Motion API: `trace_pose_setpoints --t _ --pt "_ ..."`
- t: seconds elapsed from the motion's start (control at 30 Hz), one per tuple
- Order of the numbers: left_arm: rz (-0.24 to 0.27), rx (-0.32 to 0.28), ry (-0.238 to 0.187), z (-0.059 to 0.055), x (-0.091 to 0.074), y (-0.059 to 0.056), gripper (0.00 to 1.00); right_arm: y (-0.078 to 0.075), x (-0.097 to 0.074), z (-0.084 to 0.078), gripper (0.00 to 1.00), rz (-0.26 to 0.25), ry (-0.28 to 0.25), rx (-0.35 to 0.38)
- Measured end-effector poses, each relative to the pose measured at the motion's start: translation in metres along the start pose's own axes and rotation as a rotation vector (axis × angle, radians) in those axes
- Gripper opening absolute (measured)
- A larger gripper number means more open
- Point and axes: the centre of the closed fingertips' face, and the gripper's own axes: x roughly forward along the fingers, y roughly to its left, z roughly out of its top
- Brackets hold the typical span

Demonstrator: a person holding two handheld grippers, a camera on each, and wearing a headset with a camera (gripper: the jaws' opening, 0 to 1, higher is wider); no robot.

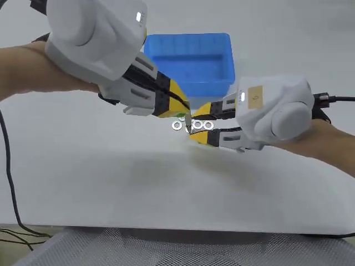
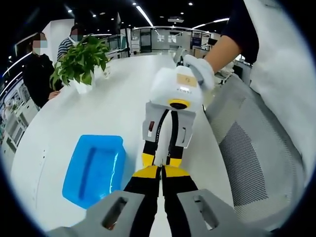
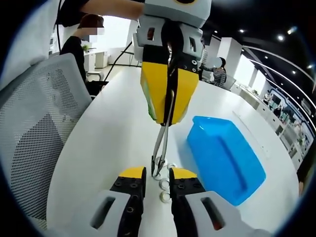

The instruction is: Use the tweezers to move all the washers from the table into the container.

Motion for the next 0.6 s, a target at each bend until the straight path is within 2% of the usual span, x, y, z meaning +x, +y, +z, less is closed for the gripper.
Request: trace_pose_setpoints --t 0.27,0.47,0.6 --pt "0.0 -0.008 -0.001 -0.0022 0.0029 0.0055 0.05 0.0039 0.0084 0.0004 0.11 0.061 0.011 0.013" --pt "-0.001 -0.002 -0.004 -0.0035 0.005 0.004 0.05 0.0045 0.0079 0.0 0.09 0.067 0.006 0.032" --pt "0.012 -0.003 -0.024 -0.0004 0.0071 0.0016 0.05 0.0056 0.0074 0.0003 0.08 0.066 0.008 0.022"
